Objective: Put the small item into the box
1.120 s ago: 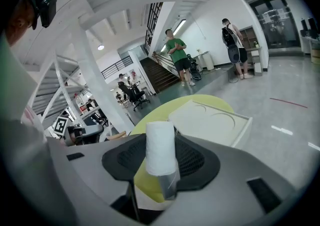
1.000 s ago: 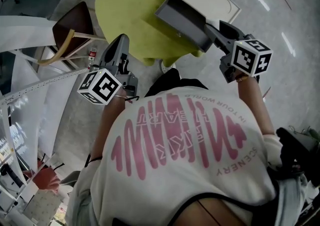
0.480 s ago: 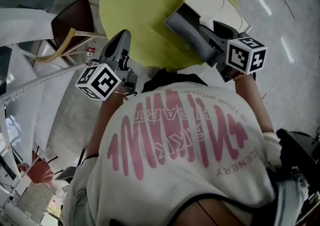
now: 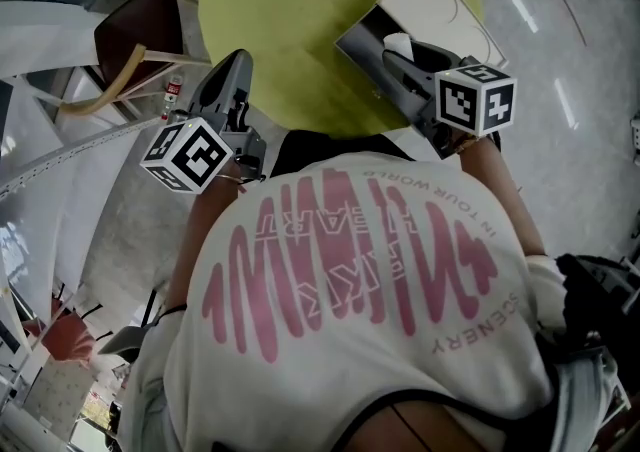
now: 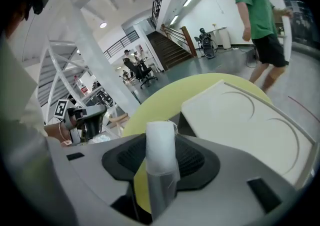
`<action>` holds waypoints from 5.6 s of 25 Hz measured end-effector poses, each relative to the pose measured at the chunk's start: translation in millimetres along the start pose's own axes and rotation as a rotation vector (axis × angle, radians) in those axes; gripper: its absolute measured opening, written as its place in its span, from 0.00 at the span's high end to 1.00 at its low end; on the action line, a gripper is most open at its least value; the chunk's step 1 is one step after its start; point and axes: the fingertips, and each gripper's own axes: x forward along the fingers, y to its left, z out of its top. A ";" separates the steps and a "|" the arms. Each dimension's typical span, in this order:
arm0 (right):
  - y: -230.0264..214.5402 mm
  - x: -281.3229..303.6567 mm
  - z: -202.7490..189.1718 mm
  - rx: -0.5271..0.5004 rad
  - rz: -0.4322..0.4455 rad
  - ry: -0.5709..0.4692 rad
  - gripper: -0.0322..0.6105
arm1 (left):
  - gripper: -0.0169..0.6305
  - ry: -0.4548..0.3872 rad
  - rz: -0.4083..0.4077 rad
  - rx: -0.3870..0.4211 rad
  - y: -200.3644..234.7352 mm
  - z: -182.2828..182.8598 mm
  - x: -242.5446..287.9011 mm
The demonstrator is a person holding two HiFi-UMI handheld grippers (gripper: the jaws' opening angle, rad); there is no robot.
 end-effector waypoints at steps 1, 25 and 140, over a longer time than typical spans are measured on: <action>0.8 2.8 -1.7 -0.005 -0.002 0.013 0.67 | 0.96 -0.001 0.001 0.000 1.2 -0.5 -1.2; -10.5 48.9 -37.7 -0.045 -0.078 0.261 0.67 | 0.96 -0.041 0.072 -0.051 39.8 0.2 -27.0; -15.0 28.8 -75.3 -0.056 -0.126 0.326 0.65 | 0.96 -0.403 0.495 -0.140 -48.7 -97.5 -241.6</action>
